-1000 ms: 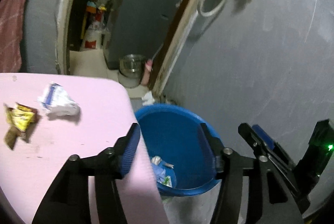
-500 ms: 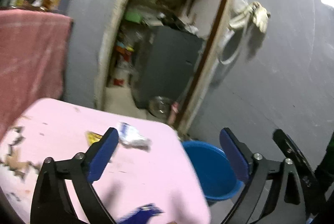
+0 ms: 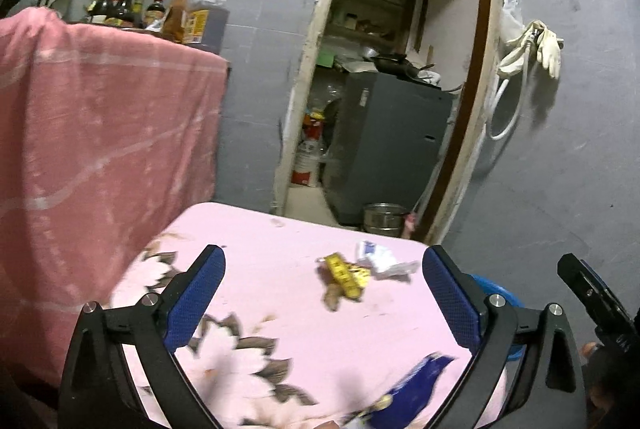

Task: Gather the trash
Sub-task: 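Move both tools back over the table toward the blue wrapper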

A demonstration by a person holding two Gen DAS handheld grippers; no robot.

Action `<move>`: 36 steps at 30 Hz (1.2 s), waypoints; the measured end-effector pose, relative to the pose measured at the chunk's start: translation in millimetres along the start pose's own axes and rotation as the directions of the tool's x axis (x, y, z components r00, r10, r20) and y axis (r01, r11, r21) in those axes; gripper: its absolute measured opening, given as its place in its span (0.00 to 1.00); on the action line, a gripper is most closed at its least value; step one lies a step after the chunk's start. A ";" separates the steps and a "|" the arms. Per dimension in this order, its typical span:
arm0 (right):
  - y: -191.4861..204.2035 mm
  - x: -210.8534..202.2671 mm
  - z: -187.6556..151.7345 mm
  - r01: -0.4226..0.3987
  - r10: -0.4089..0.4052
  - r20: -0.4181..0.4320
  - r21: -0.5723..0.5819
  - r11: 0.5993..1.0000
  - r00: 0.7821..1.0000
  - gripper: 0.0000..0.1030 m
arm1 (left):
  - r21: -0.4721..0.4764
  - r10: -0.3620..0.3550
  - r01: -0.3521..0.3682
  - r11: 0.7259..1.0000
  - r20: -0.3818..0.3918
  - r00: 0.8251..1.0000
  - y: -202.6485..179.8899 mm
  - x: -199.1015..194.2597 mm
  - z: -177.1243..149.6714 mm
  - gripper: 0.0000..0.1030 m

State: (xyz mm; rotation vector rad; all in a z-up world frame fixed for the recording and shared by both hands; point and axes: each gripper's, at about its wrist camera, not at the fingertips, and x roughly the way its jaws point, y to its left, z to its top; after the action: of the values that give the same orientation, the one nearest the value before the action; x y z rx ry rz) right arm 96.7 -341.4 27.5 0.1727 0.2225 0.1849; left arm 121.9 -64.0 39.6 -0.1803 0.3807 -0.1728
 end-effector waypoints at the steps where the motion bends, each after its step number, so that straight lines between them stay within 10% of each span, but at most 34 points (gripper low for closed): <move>1: 5.7 1.9 -3.6 -0.011 0.011 -0.012 -0.001 1.000 1.000 1.00 | 0.003 0.007 -0.007 1.000 0.001 1.000 5.3 -1.9 -2.6 0.94; 14: 43.1 13.3 -50.5 -0.057 0.051 -0.193 -0.026 0.998 0.980 1.00 | 0.006 0.082 -0.082 0.997 -0.058 0.995 51.6 -9.8 -35.1 0.94; 36: 81.2 60.6 -96.6 -0.019 0.012 -0.541 -0.008 1.000 0.841 1.00 | -0.037 0.130 -0.139 0.990 -0.178 0.975 83.8 0.8 -44.5 0.94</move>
State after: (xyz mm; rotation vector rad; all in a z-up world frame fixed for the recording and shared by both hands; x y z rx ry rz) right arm 118.9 -236.2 -62.2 0.1053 0.7880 0.2500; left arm 116.8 10.7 -18.6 -0.1881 0.5715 -0.0453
